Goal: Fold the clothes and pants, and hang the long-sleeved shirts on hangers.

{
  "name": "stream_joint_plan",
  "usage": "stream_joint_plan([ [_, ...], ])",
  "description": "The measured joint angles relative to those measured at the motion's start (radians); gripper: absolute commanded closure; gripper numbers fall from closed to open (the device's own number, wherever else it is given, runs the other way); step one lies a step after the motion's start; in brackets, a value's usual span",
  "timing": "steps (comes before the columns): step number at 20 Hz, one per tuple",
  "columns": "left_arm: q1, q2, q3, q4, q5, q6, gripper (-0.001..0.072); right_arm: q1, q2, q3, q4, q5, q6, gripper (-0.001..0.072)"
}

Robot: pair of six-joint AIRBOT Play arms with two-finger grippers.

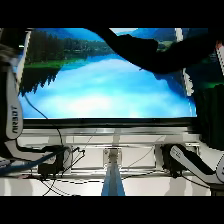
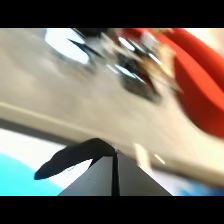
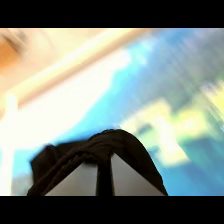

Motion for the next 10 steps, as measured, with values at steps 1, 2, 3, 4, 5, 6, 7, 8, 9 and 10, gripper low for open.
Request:
stream_joint_plan([
  [1,0.065,0.024,0.000,0.006,-0.055,0.000,0.0702,0.021,-0.034,0.043,0.017,-0.041,0.000,0.0687],
  [2,0.125,0.046,0.000,0.011,-0.117,0.003,0.0702,0.032,-0.064,0.083,0.024,-0.072,0.002,0.0687],
  [3,0.190,0.066,0.000,0.014,-0.195,0.017,0.0702,0.032,-0.083,0.111,0.029,-0.091,0.009,0.0687],
  [4,0.246,0.080,0.000,0.018,-0.272,0.045,0.0703,0.027,-0.097,0.134,0.028,-0.088,0.014,0.0687],
  [5,0.303,0.092,0.000,0.021,-0.358,0.085,0.0704,0.018,-0.108,0.146,0.009,-0.045,0.018,0.0687],
  [6,0.348,0.099,-0.006,0.021,-0.439,0.120,0.0704,0.008,-0.117,0.148,-0.024,0.013,0.025,0.0688],
  [7,0.385,0.105,-0.020,0.022,-0.515,0.147,0.0705,0.000,-0.121,0.138,-0.065,0.083,0.033,0.0687],
  [8,0.410,0.109,-0.042,0.022,-0.578,0.172,0.0704,-0.004,-0.124,0.114,-0.103,0.148,0.043,0.0687],
  [9,0.425,0.113,-0.076,0.021,-0.632,0.195,0.0704,-0.007,-0.125,0.074,-0.141,0.208,0.059,0.0687],
  [10,0.431,0.117,-0.118,0.021,-0.674,0.215,0.0704,-0.010,-0.119,0.018,-0.172,0.254,0.079,0.0686],
])
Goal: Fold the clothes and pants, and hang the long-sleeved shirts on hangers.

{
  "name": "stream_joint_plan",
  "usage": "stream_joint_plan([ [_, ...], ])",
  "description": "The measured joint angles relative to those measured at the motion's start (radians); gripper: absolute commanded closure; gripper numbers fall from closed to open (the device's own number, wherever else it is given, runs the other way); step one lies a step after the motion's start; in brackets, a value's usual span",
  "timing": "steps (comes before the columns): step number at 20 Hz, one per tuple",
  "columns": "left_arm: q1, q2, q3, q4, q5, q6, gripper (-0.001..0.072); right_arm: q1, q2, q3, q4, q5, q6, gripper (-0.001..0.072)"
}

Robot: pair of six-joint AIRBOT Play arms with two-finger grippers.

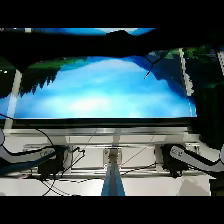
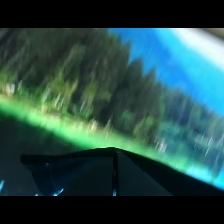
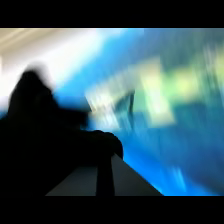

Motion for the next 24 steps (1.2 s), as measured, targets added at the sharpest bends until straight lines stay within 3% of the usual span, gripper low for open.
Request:
stream_joint_plan([
  [4,-0.008,0.067,-0.263,0.008,-0.052,0.065,0.0704,-0.005,0.093,-0.296,-0.054,0.050,0.057,0.0687],
  [8,-0.005,0.233,-0.598,0.042,0.031,0.091,0.0703,-0.007,0.250,-0.571,-0.080,0.056,0.074,0.0687],
  [13,0.054,0.507,-0.985,0.092,0.164,0.096,0.0702,-0.007,0.457,-0.760,-0.087,0.073,0.084,0.0686],
  [19,0.161,0.663,-1.146,0.105,0.371,0.089,0.0701,-0.007,0.572,-0.816,-0.108,0.108,0.085,0.0686],
  [24,0.184,0.653,-1.184,0.126,0.291,0.088,0.0701,-0.007,0.589,-0.824,-0.114,0.114,0.085,0.0686],
])
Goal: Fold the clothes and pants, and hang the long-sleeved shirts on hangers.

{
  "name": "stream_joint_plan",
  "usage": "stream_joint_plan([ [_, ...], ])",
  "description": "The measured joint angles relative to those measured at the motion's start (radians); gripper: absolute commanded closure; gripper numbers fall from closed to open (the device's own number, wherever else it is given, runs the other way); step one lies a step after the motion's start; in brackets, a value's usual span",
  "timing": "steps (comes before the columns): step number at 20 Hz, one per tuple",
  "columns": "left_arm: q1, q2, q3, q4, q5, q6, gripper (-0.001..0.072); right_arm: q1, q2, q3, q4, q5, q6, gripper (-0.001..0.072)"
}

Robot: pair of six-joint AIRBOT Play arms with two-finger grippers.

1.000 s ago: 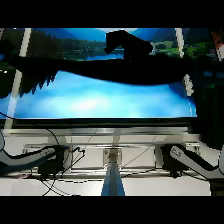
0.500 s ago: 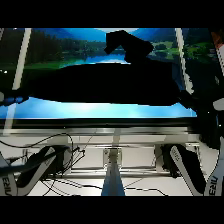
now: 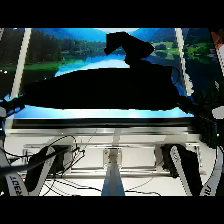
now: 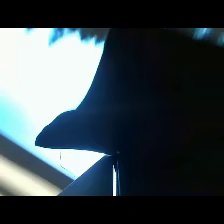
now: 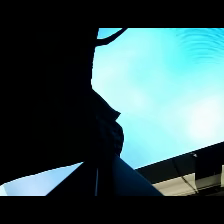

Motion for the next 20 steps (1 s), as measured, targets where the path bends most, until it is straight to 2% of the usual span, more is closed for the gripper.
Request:
stream_joint_plan([
  [3,0.006,-0.032,-0.042,0.078,-0.058,-0.002,0.0685,0.000,0.002,-0.001,-0.001,0.002,0.000,0.0686],
  [4,0.006,-0.049,-0.054,0.099,-0.068,-0.003,0.0542,0.000,0.003,-0.001,-0.002,0.003,0.000,0.0686],
  [5,0.007,-0.065,-0.062,0.113,-0.074,-0.005,0.0330,0.000,0.003,-0.001,-0.002,0.003,0.000,0.0686],
  [6,0.008,-0.084,-0.068,0.125,-0.075,-0.019,0.0233,0.000,0.004,-0.001,-0.002,0.003,0.000,0.0686],
  [15,0.060,-0.171,-0.072,0.151,-0.039,-0.300,0.0234,0.000,0.004,-0.001,-0.003,0.007,-0.002,0.0686],
  [18,0.163,-0.154,-0.055,0.116,-0.032,-0.341,0.0235,0.000,0.004,-0.001,-0.003,0.007,-0.003,0.0686],
  [20,0.257,-0.141,-0.050,0.045,-0.037,-0.336,0.0234,0.000,0.004,-0.001,-0.003,0.007,-0.004,0.0686],
])
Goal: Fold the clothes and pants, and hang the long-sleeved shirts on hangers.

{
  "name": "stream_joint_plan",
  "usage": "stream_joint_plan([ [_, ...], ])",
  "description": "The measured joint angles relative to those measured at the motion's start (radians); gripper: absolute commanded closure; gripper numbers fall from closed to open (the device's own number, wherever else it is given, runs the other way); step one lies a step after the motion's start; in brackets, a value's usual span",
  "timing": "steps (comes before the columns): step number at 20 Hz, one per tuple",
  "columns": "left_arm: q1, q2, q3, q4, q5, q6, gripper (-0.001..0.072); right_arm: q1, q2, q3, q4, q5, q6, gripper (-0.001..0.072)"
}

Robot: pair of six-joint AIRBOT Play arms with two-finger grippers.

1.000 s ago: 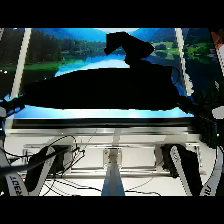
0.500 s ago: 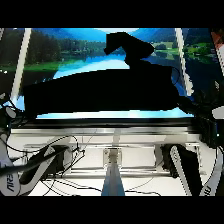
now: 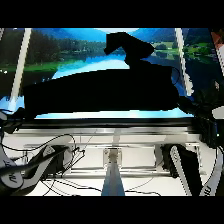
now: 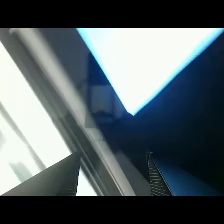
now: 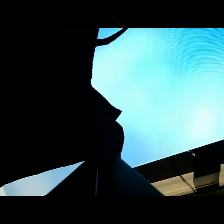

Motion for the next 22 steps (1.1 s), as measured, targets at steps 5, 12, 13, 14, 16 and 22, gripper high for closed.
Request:
stream_joint_plan([
  [5,0.201,-0.007,0.005,-0.262,-0.060,0.189,0.0234,0.000,0.000,0.000,-0.002,-0.003,-0.005,0.0686],
  [12,0.265,-0.096,0.003,-0.458,-0.106,0.391,0.0246,0.000,0.000,0.000,-0.012,-0.026,-0.007,0.0686],
  [13,0.266,-0.113,0.003,-0.483,-0.093,0.418,0.0246,0.000,0.000,0.000,-0.013,-0.026,-0.007,0.0686],
  [14,0.268,-0.126,0.003,-0.502,-0.075,0.442,0.0248,0.000,0.000,0.000,-0.013,-0.026,-0.007,0.0686],
  [16,0.269,-0.150,0.003,-0.533,-0.014,0.486,0.0504,0.000,0.000,0.000,-0.013,-0.026,-0.007,0.0686],
  [22,0.270,-0.206,0.004,-0.589,0.119,0.538,0.0701,0.000,0.000,0.000,-0.014,-0.043,-0.007,0.0685],
])
